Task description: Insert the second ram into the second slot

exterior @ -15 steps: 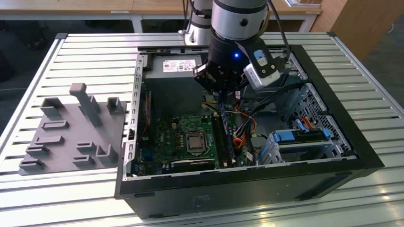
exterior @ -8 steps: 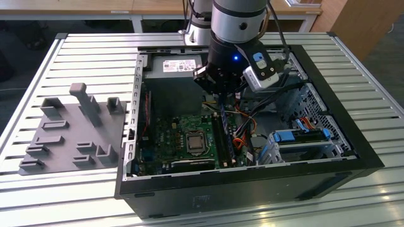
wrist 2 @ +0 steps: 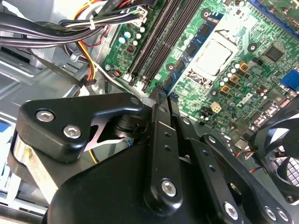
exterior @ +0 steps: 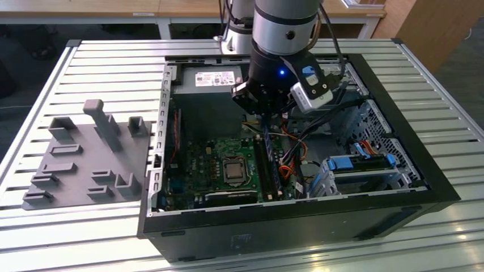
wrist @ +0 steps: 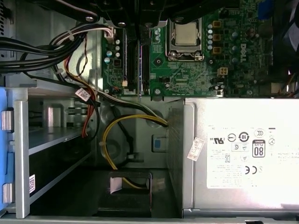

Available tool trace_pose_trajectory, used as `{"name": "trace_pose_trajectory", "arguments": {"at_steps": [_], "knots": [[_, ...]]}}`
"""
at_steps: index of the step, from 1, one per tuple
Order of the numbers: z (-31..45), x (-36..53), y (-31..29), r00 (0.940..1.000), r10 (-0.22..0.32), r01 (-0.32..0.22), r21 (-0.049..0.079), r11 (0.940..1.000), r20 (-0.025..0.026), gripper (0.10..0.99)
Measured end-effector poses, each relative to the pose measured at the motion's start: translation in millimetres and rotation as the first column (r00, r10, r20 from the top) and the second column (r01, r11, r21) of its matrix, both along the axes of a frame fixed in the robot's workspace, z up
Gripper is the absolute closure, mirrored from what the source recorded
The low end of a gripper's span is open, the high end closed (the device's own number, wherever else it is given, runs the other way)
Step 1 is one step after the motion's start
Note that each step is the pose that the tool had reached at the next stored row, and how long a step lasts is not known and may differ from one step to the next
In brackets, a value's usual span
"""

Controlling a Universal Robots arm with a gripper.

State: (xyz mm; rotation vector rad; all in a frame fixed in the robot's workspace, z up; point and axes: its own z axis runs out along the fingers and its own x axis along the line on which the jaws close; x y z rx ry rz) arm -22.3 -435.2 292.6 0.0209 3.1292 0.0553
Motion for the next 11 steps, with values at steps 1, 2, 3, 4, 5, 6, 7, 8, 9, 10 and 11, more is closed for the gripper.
{"name": "trace_pose_trajectory", "arguments": {"at_steps": [1,2,3,4,5,6,7,8,9,10,11], "knots": [[-0.7,0.0,0.0,1.0000,0.000,0.000,0.000,1.0000,0.0000,0.949],[-1.3,0.0,0.0,1.0000,0.000,0.000,0.000,1.0000,-0.0002,0.949],[-1.9,0.0,0.0,1.0000,0.000,0.000,0.000,1.0000,-0.0002,0.949],[-2.5,0.0,0.0,1.0000,0.000,0.000,0.000,1.0000,-0.0002,0.949],[-3.1,0.0,0.0,1.0000,0.000,0.000,0.000,1.0000,-0.0003,0.949],[-3.7,0.0,0.0,1.0000,0.000,0.000,0.000,1.0000,-0.0004,0.949],[-4.3,0.0,0.0,1.0000,0.000,0.000,0.000,1.0000,-0.0004,0.949],[-5.0,0.0,0.0,1.0000,0.000,0.000,0.000,1.0000,-0.0004,0.949],[-5.6,0.0,0.0,1.0000,0.000,0.000,0.000,1.0000,-0.0005,0.949],[-6.2,0.0,0.0,1.0000,0.000,0.000,0.000,1.0000,-0.0005,0.949],[-6.9,0.0,0.0,1.0000,0.000,0.000,0.000,1.0000,-0.0006,0.949]]}}
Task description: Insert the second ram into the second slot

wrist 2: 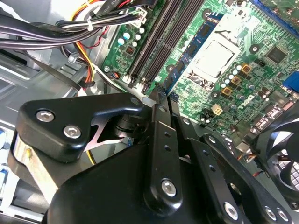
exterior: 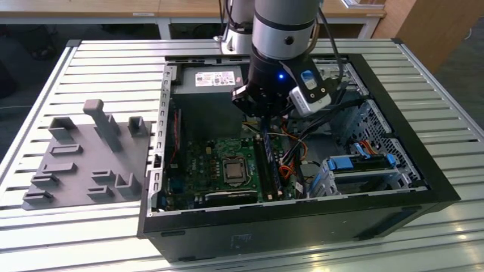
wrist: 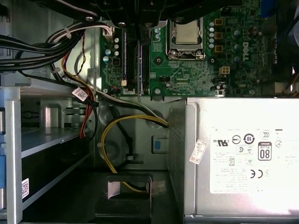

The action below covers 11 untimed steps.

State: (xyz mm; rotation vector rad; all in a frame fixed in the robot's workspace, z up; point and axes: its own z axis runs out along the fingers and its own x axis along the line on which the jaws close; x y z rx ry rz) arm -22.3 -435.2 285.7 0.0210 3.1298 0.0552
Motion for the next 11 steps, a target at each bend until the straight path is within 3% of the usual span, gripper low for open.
{"name": "trace_pose_trajectory", "arguments": {"at_steps": [11], "knots": [[-7.7,0.0,0.0,1.0000,0.000,0.000,0.000,1.0000,-0.0013,0.949]]}}
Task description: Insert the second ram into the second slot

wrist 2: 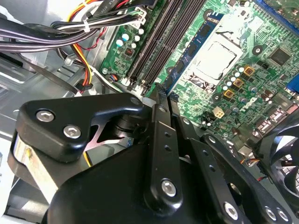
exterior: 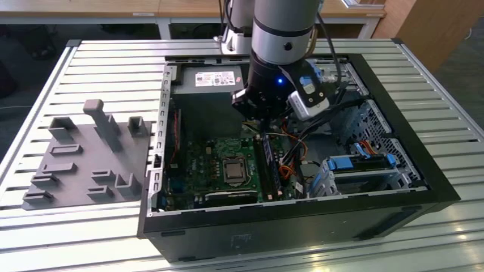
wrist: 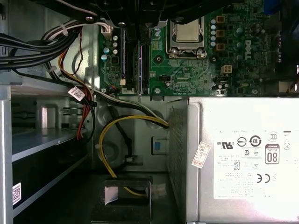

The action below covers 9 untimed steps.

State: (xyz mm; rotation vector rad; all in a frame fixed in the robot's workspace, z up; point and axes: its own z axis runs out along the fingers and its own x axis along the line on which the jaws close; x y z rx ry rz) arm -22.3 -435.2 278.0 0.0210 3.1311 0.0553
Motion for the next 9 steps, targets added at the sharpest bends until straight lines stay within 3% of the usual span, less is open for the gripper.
{"name": "trace_pose_trajectory", "arguments": {"at_steps": [9], "knots": [[-6.7,0.0,0.0,1.0000,0.000,0.000,0.000,1.0000,-0.0005,0.949]]}}
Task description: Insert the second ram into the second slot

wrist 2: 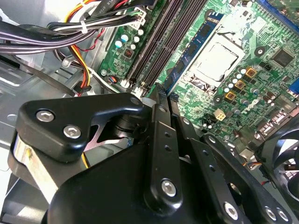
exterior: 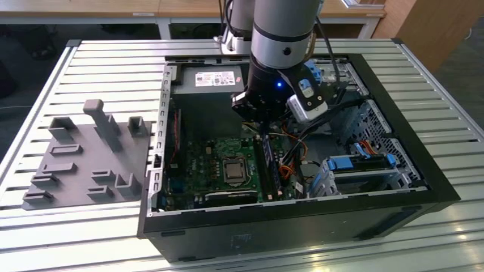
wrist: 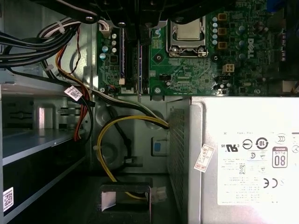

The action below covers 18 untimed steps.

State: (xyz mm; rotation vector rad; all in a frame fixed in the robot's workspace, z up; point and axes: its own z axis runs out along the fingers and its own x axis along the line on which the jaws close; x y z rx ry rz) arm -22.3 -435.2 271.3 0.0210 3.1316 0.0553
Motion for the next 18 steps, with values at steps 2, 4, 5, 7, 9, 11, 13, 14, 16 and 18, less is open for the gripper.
{"name": "trace_pose_trajectory", "arguments": {"at_steps": [2,4,5,7,9,11,13,14,16,18], "knots": [[-1.2,0.0,0.0,1.0000,0.000,0.000,0.000,1.0000,0.0000,0.949],[-2.1,0.0,0.0,1.0000,0.000,0.000,0.000,1.0000,0.0000,0.949],[-2.4,0.0,0.0,1.0000,0.000,0.000,0.000,1.0000,-0.0001,0.949],[-3.0,0.0,0.0,1.0000,0.000,0.000,0.000,1.0000,0.0000,0.949],[-3.6,0.0,0.0,1.0000,0.000,0.000,0.000,1.0000,0.0000,0.949],[-4.1,0.0,0.0,1.0000,0.000,0.000,0.000,1.0000,0.0000,0.949],[-4.5,0.0,0.0,1.0000,0.000,0.000,0.000,1.0000,-0.0005,0.949],[-4.8,0.0,0.0,1.0000,0.000,0.000,0.000,1.0000,-0.0006,0.949],[-5.4,0.0,0.0,1.0000,0.000,0.000,0.000,1.0000,-0.0012,0.949],[-5.9,0.0,0.0,1.0000,0.000,0.000,0.000,1.0000,-0.0017,0.949]]}}
